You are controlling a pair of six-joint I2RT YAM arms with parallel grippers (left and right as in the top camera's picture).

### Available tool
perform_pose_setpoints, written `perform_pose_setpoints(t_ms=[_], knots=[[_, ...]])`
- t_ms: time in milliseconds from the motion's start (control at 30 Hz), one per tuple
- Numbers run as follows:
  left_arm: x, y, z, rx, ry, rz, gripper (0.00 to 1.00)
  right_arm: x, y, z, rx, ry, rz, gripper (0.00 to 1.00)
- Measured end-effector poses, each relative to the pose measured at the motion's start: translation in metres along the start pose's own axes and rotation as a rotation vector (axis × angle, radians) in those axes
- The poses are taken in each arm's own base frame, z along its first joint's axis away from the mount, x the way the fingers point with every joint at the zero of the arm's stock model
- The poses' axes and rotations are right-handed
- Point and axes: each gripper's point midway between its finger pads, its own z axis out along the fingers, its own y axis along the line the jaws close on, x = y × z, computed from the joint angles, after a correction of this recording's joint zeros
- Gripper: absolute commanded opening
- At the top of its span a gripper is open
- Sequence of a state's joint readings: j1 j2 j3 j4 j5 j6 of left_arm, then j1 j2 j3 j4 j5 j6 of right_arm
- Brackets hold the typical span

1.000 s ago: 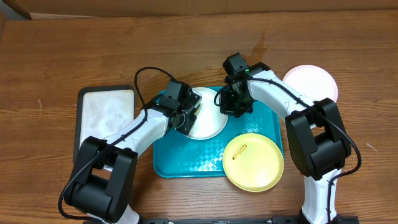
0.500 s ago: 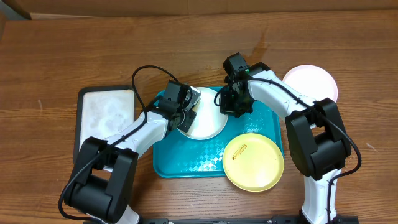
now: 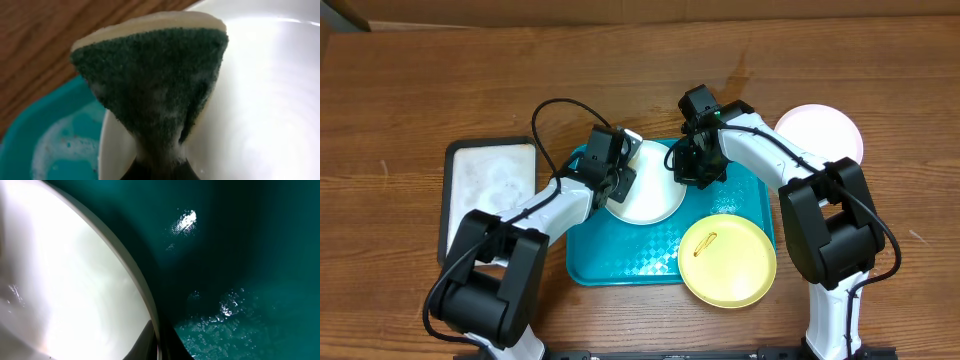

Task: Clean dirty plates on tray and stack at the side
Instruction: 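Scrub the second white plate's sauce smear with the sponge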

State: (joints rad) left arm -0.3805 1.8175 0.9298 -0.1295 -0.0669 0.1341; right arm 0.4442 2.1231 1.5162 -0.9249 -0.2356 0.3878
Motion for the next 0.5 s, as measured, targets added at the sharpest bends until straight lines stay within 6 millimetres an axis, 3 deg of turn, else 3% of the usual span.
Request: perform_pose_setpoints(t_ms=[500], knots=[[-0.023, 0.015, 0.008, -0.101, -0.103, -0.009, 0.04, 0.0, 0.003, 0.0, -0.012, 0.003, -0.001, 0.04]])
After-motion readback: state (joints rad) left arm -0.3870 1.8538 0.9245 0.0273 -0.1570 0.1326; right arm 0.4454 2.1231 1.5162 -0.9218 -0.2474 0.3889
